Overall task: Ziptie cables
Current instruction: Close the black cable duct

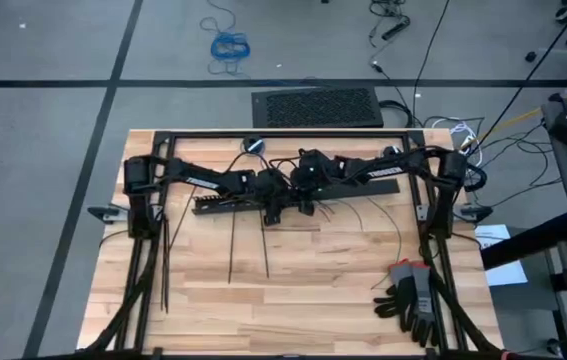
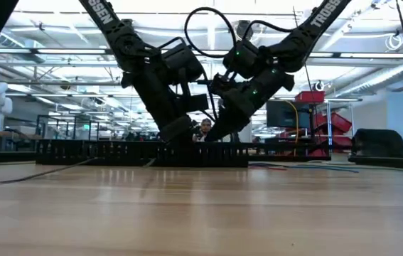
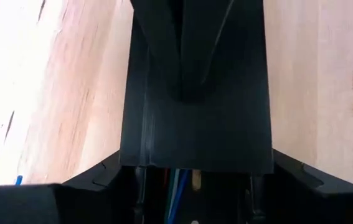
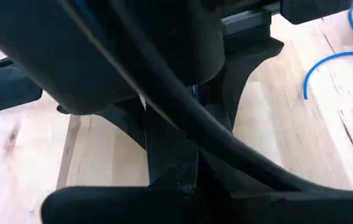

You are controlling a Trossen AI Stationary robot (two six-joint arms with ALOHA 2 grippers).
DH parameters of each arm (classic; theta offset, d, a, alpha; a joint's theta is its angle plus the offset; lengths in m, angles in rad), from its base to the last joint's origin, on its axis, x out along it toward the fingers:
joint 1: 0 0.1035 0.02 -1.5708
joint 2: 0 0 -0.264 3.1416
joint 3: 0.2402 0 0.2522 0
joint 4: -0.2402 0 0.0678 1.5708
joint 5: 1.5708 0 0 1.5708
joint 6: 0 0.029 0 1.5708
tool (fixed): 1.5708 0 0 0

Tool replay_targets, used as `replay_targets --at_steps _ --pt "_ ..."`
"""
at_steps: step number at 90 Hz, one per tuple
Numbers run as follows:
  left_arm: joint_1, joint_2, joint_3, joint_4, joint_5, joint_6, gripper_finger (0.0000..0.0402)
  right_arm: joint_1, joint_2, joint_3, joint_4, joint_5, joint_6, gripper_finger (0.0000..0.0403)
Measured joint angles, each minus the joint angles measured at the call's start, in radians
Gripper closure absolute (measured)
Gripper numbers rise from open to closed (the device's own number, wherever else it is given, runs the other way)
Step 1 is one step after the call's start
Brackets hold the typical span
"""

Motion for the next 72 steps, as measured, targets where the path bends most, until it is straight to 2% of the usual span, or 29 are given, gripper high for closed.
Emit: replay_targets --at_steps 11,23,46,56,72 --pt "0.008 -0.017 0.001 0.0 -0.004 -0.001 0.0117 0.0 0.0 0.0 0.001 0.008 0.0 0.0403" --pt "0.009 -0.065 0.005 -0.07 -0.025 -0.02 0.0093 -0.001 0.0 0.0 0.002 0.01 0.0 0.0403" --pt "0.01 -0.142 0.007 -0.225 -0.04 -0.057 0.0087 -0.002 0.0 -0.001 0.002 0.007 0.0 0.0403" --pt "0.011 -0.139 -0.022 -0.233 -0.04 -0.061 0.0086 -0.002 0.0 -0.001 0.002 0.006 0.0 0.0403" --pt "0.011 -0.126 -0.082 -0.108 -0.032 -0.059 0.0086 -0.002 0.0 -0.001 0.001 0.005 0.0 0.0403"
